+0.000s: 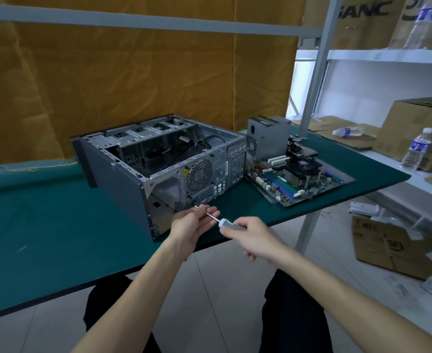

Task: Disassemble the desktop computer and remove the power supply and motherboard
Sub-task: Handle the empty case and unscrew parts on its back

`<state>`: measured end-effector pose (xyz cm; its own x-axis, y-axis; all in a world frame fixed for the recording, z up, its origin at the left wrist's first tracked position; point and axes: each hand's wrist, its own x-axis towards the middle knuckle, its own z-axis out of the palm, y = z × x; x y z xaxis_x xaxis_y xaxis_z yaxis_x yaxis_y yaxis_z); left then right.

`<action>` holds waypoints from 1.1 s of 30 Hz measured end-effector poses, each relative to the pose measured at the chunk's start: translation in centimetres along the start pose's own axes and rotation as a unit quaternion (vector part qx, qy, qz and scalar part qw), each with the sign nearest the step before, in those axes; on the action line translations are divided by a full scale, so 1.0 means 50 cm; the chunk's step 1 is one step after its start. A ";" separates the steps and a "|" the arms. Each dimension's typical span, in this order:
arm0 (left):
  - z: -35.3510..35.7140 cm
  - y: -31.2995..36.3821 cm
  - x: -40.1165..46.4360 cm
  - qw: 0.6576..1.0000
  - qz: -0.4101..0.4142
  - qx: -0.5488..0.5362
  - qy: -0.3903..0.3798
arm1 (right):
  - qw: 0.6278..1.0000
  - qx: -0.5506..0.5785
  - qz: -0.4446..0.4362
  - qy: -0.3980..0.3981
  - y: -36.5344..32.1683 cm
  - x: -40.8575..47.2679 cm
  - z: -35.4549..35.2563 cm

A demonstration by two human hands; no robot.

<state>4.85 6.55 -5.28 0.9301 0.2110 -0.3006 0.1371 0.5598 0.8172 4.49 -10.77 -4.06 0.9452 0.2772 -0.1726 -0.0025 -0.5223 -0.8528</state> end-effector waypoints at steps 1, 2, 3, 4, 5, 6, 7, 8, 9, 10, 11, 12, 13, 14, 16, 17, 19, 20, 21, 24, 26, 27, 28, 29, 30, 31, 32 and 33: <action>-0.003 0.001 0.001 1.000 -0.002 -0.014 -0.013 | 0.988 0.119 0.075 -0.067 -0.007 -0.003 -0.008; -0.007 0.001 0.003 0.999 -0.004 -0.024 -0.027 | 0.965 0.199 0.122 -0.119 -0.011 -0.005 -0.014; -0.011 0.002 0.005 0.999 -0.006 -0.030 -0.038 | 0.954 0.226 0.132 -0.148 -0.015 -0.008 -0.018; -0.013 0.002 0.005 0.999 -0.009 -0.030 -0.043 | 0.959 0.212 0.111 -0.151 -0.018 -0.012 -0.016; -0.014 0.001 0.005 0.999 -0.008 -0.024 -0.040 | 0.981 0.141 0.064 -0.119 -0.020 -0.016 -0.011; -0.014 0.000 0.006 0.999 -0.004 -0.013 -0.029 | 0.998 0.014 0.003 -0.057 -0.021 -0.019 -0.004; -0.013 -0.002 0.006 1.000 0.002 -0.001 -0.015 | 0.990 -0.123 -0.063 0.017 -0.020 -0.023 0.005; -0.012 -0.004 0.006 1.000 0.007 0.007 -0.005 | 0.966 -0.217 -0.116 0.079 -0.016 -0.027 0.015; -0.011 -0.006 0.007 1.000 0.010 0.009 -0.001 | 0.953 -0.246 -0.137 0.110 -0.011 -0.028 0.024; -0.010 -0.009 0.007 1.000 0.009 0.005 -0.001 | 0.966 -0.201 -0.128 0.098 -0.007 -0.029 0.027; -0.009 -0.009 0.006 1.000 0.006 -0.004 -0.008 | 0.990 -0.098 -0.088 0.059 -0.008 -0.029 0.026; -0.010 -0.010 0.005 1.000 0.005 -0.014 -0.017 | 0.999 0.030 -0.015 -0.002 -0.013 -0.030 0.023; -0.011 -0.010 0.005 0.999 0.005 -0.020 -0.026 | 0.984 0.145 0.069 -0.074 -0.019 -0.033 0.019; -0.014 -0.009 0.006 0.999 0.007 -0.022 -0.033 | 0.958 0.224 0.130 -0.123 -0.025 -0.033 0.015; -0.020 -0.007 0.005 0.999 0.005 -0.020 -0.049 | 0.947 0.246 0.144 -0.146 -0.029 -0.033 0.010; -0.021 -0.004 0.005 0.999 0.002 -0.015 -0.053 | 0.972 0.182 0.098 -0.114 -0.029 -0.033 0.012; -0.023 0.002 0.005 0.999 -0.001 0.000 -0.042 | 0.995 -0.088 -0.047 0.020 -0.020 -0.033 0.020; -0.022 0.005 0.006 0.999 -0.002 0.008 -0.036 | 0.969 -0.203 -0.113 0.086 -0.013 -0.033 0.024; -0.020 0.006 0.007 0.999 -0.004 0.010 -0.033 | 0.948 -0.251 -0.150 0.124 -0.005 -0.031 0.029; -0.017 0.002 0.008 0.999 -0.008 -0.006 -0.044 | 0.999 -0.005 -0.043 0.024 -0.007 -0.024 0.018; -0.020 0.002 0.007 0.998 -0.001 -0.018 -0.059 | 0.970 0.195 0.105 -0.100 -0.026 -0.022 0.005; -0.022 0.001 0.008 0.998 0.004 -0.023 -0.063 | 0.957 0.222 0.132 -0.128 -0.030 -0.020 0.000; -0.024 0.000 0.008 0.998 0.008 -0.024 -0.064 | 0.963 0.204 0.124 -0.128 -0.032 -0.017 -0.001; -0.024 0.000 0.008 0.998 0.010 -0.020 -0.059 | 0.981 0.143 0.084 -0.099 -0.033 -0.015 0.002; -0.021 0.000 0.007 0.999 0.011 -0.012 -0.047 | 0.998 0.043 0.030 -0.043 -0.030 -0.013 0.008; -0.018 -0.001 0.008 0.999 0.013 0.000 -0.030 | 0.997 -0.063 -0.030 0.029 -0.027 -0.012 0.012; -0.015 -0.001 0.009 1.000 0.015 0.011 -0.011 | 0.980 -0.149 -0.084 0.096 -0.021 -0.011 0.015; -0.013 0.000 0.011 1.000 0.014 0.018 0.004 | 0.964 -0.196 -0.114 0.142 -0.016 -0.009 0.018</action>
<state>5.16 7.16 -5.78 0.9312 0.2328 -0.2806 0.1227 0.5246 0.8425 3.79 -9.76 -3.73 0.9581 0.2183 0.1857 0.2864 -0.7537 -0.5916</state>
